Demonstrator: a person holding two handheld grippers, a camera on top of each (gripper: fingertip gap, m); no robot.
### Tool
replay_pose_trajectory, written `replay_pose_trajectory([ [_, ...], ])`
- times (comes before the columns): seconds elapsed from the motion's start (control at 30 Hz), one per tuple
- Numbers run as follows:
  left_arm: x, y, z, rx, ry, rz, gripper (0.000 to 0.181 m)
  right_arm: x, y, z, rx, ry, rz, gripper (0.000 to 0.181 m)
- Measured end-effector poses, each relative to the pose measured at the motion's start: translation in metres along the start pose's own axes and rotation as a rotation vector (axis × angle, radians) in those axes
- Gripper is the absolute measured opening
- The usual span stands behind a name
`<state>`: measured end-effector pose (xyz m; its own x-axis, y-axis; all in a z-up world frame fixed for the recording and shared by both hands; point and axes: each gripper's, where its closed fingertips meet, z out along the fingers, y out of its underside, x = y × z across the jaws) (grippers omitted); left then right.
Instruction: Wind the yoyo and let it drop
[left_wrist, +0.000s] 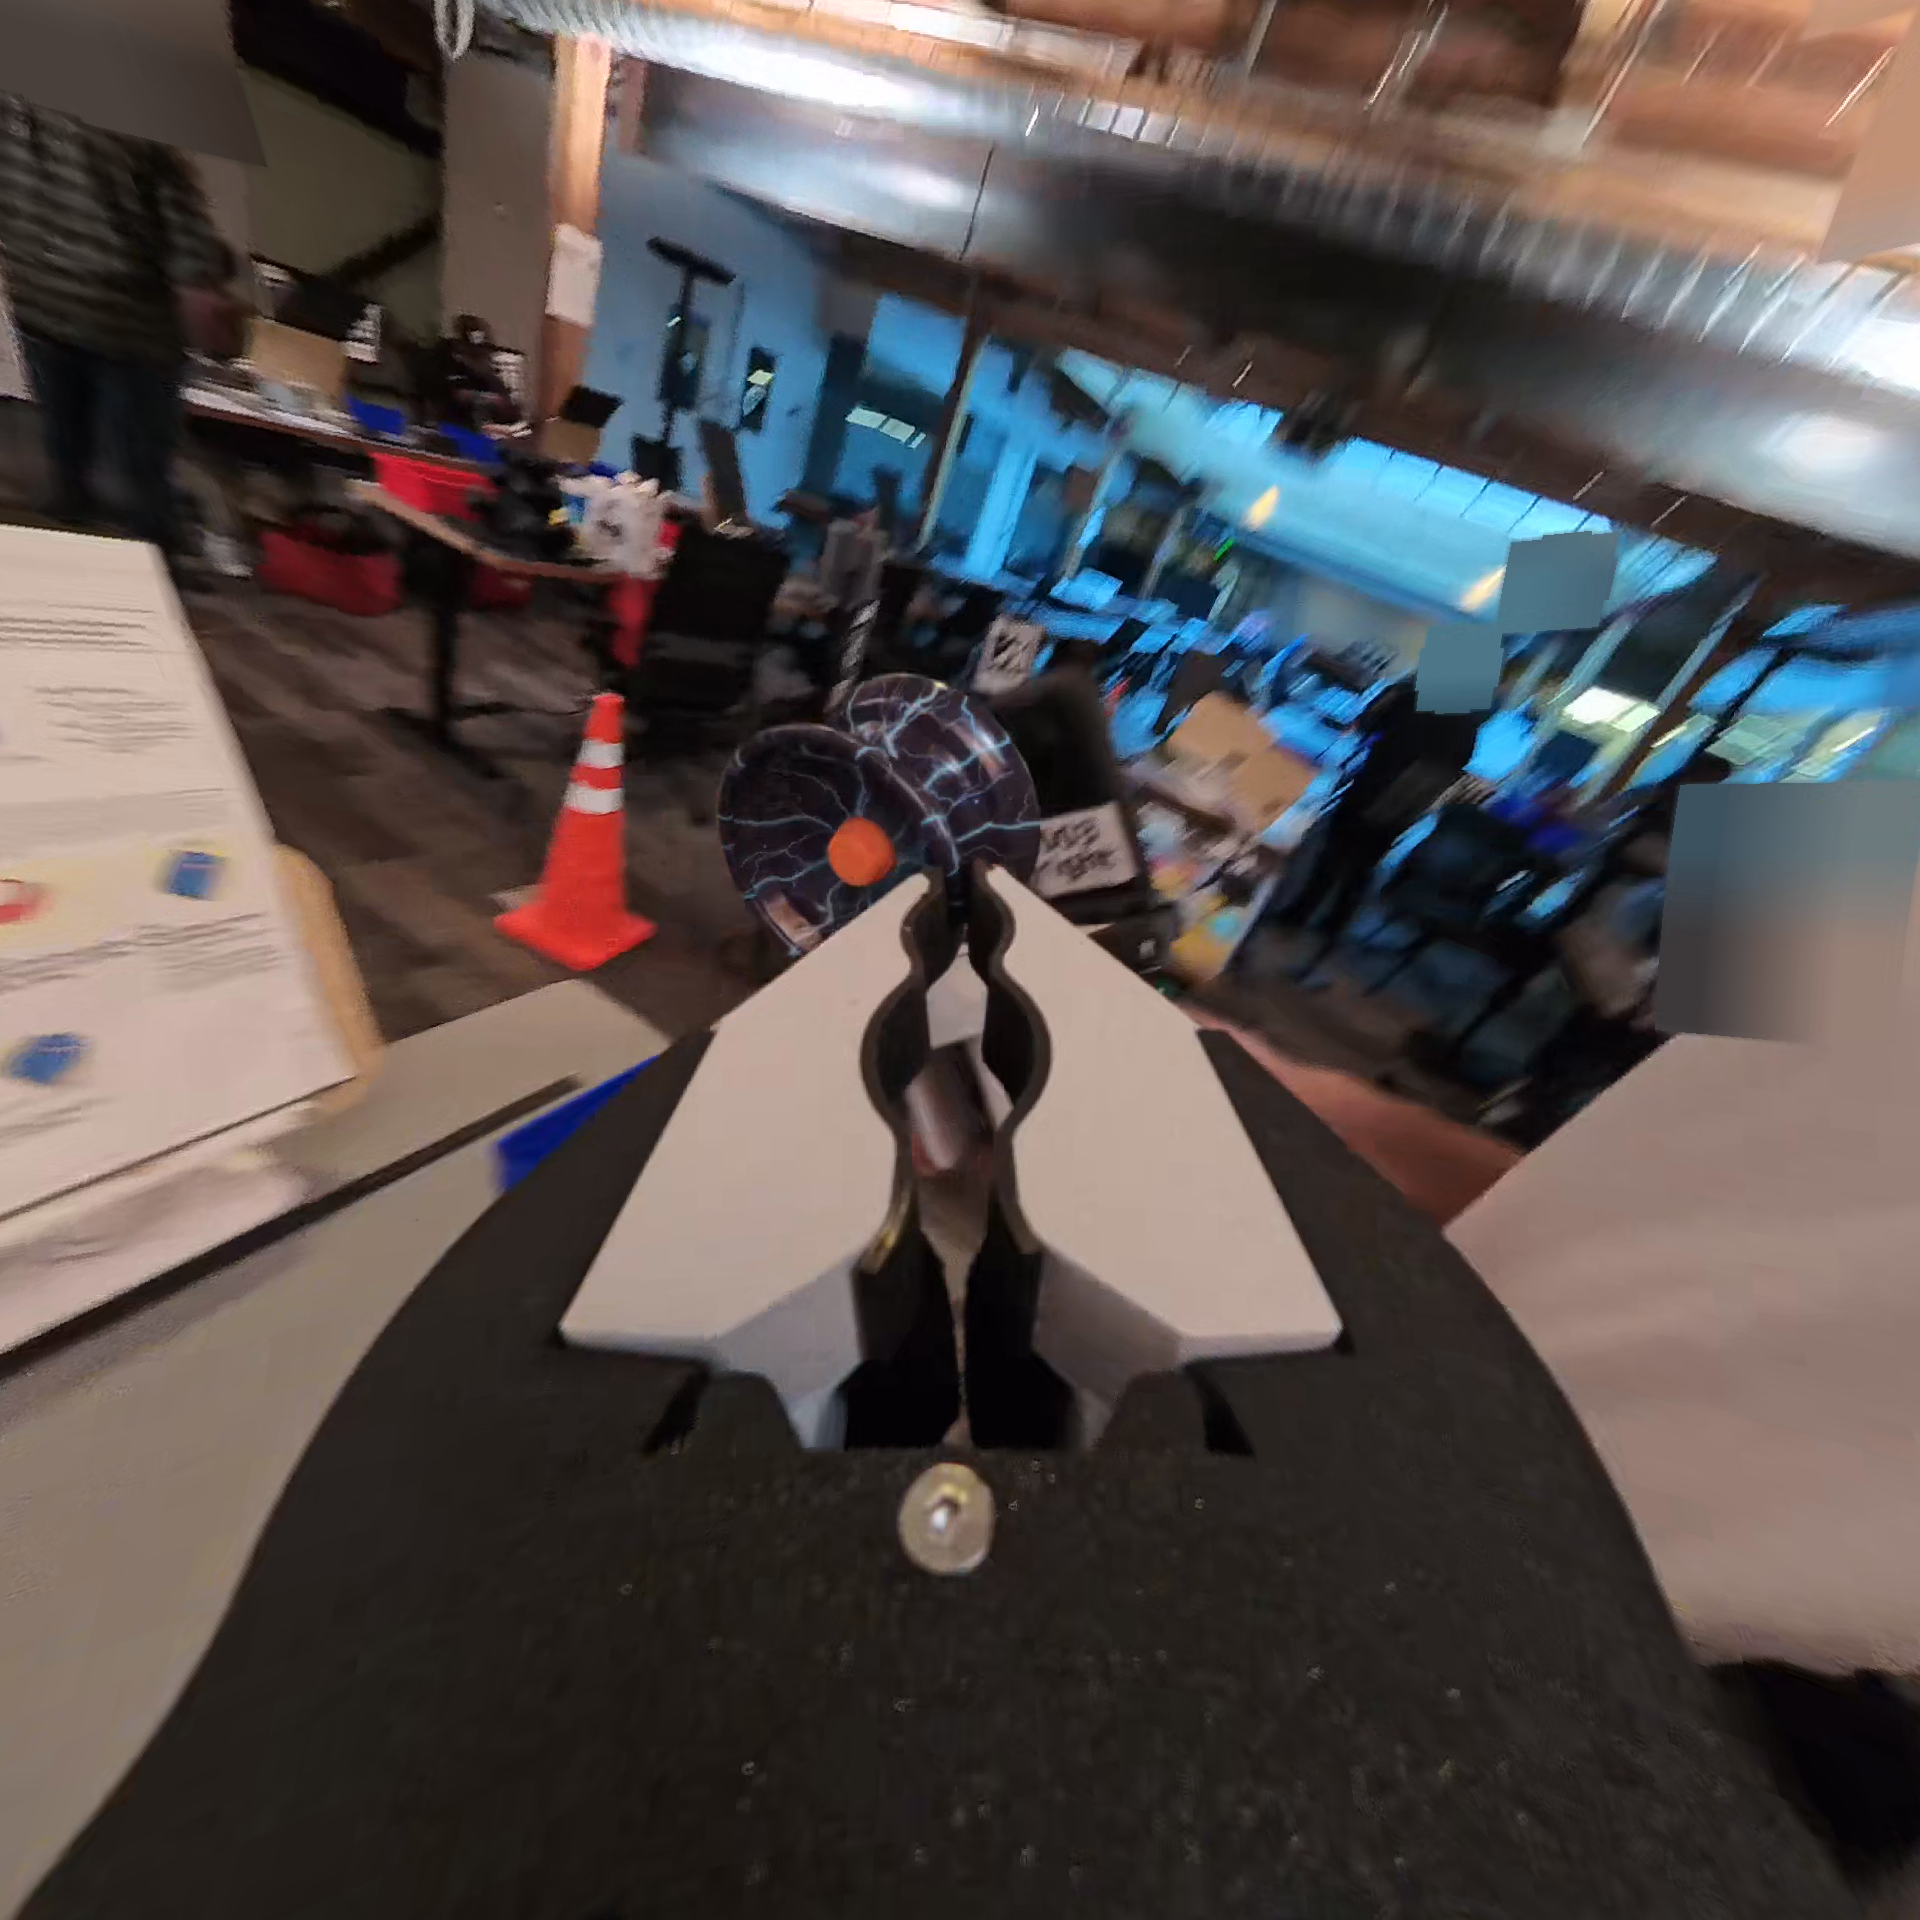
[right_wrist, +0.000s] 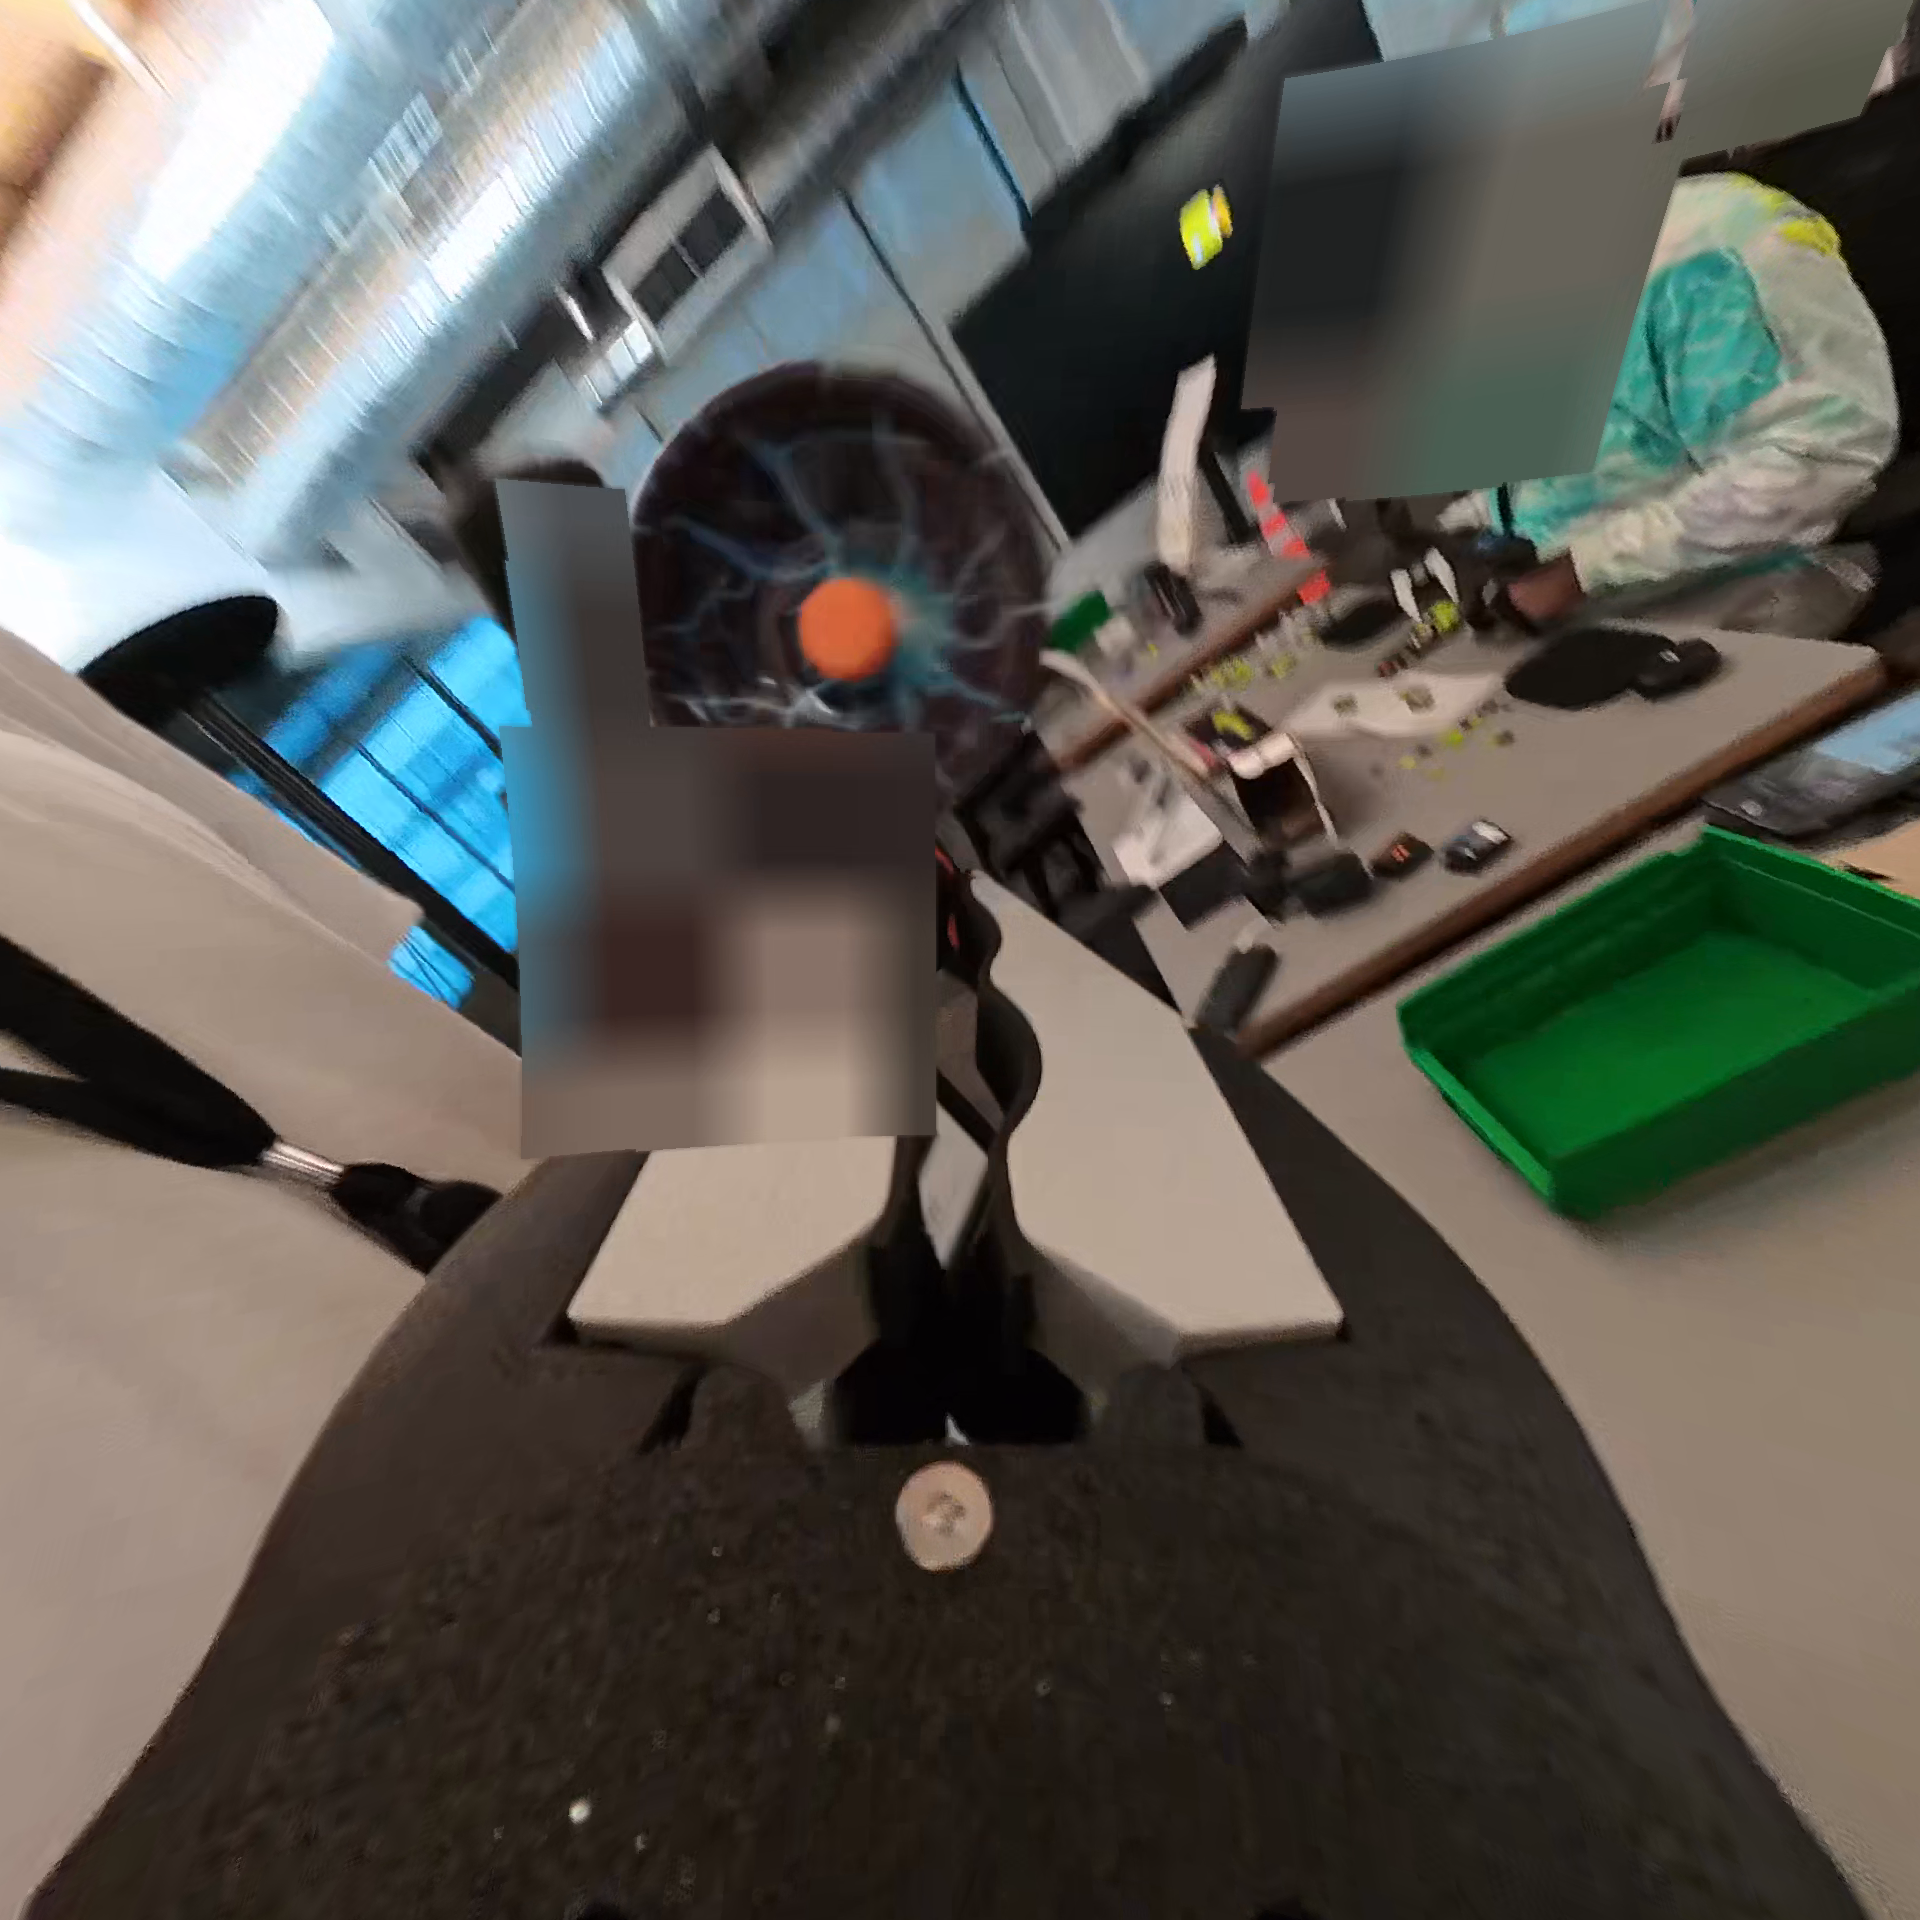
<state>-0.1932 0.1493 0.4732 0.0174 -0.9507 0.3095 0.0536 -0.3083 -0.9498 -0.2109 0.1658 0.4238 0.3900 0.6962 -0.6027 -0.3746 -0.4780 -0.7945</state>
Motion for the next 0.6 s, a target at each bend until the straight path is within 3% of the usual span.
replay_pose_trajectory([
  [0.03, 0.005, -0.004, -0.002, 0.038, 0.048, -0.056, 0.0, 0.0, -0.007, -0.007, 0.057, -0.029, 0.023, 0.0],
  [0.1, 0.016, -0.005, -0.004, 0.052, 0.133, -0.099, 0.0, -0.002, -0.013, -0.017, 0.107, -0.067, 0.007, 0.0],
  [0.2, 0.029, 0.013, -0.007, -0.04, 0.18, -0.008, 0.0, -0.001, -0.012, -0.026, 0.04, -0.02, -0.116, 0.0],
  [0.3, 0.03, 0.031, -0.013, -0.163, 0.155, 0.186, 0.0, 0.0, -0.013, -0.034, -0.076, -0.015, -0.105, 0.0],
  [0.47, 0.013, 0.072, -0.023, -0.483, 0.088, 0.618, 0.0, 0.012, 0.006, -0.04, -0.328, 0.108, -0.15, 0.0],
  [0.6, -0.009, 0.098, -0.027, -0.668, 0.034, 0.814, 0.0, 0.016, 0.022, -0.039, -0.485, 0.18, -0.176, 0.0],
])
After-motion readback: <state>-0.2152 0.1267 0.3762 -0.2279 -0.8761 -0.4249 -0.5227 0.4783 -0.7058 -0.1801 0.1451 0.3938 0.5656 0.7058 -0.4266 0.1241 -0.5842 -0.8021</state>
